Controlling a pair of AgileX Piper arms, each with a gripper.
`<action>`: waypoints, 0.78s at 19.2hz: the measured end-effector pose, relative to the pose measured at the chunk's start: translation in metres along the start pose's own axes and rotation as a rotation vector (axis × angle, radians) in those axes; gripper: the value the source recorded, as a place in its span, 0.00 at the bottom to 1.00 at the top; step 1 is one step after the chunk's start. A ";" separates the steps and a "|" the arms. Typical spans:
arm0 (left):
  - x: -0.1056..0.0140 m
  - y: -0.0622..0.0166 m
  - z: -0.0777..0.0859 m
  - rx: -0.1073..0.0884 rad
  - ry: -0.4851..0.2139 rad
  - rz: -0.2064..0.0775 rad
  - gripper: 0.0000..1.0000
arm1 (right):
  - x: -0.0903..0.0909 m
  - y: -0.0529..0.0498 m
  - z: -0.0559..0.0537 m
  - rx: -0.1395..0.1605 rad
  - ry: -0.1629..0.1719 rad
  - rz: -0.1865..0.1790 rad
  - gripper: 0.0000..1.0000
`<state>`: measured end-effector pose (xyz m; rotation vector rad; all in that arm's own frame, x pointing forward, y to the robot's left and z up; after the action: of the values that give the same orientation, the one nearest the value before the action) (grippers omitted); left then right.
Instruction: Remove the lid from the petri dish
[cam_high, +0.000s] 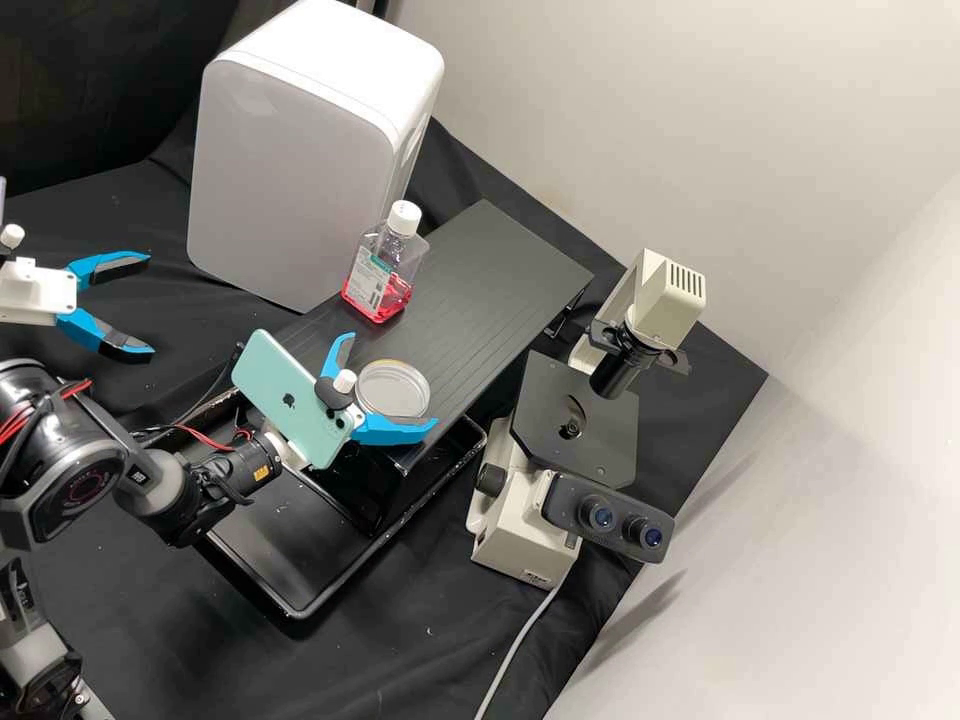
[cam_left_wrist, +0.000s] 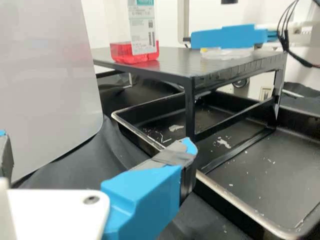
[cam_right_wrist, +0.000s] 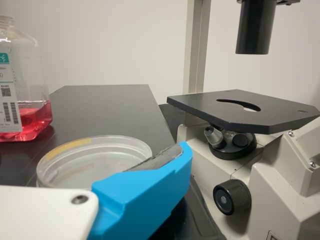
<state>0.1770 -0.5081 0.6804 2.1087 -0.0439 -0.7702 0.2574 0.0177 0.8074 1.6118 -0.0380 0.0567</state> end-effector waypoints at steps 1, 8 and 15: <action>0.000 0.0000 0.000 0.000 0.000 0.000 1.00 | 0.000 0.000 0.000 0.000 0.000 0.000 1.00; 0.000 0.0000 0.000 0.000 0.000 0.000 1.00 | 0.000 0.004 0.004 -0.001 -0.014 0.015 0.00; 0.000 0.0000 0.000 0.000 0.000 0.000 1.00 | 0.000 0.005 0.003 -0.001 -0.010 0.019 0.00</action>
<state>0.1770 -0.5081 0.6804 2.1087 -0.0439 -0.7702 0.2569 0.0150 0.8121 1.6110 -0.0614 0.0634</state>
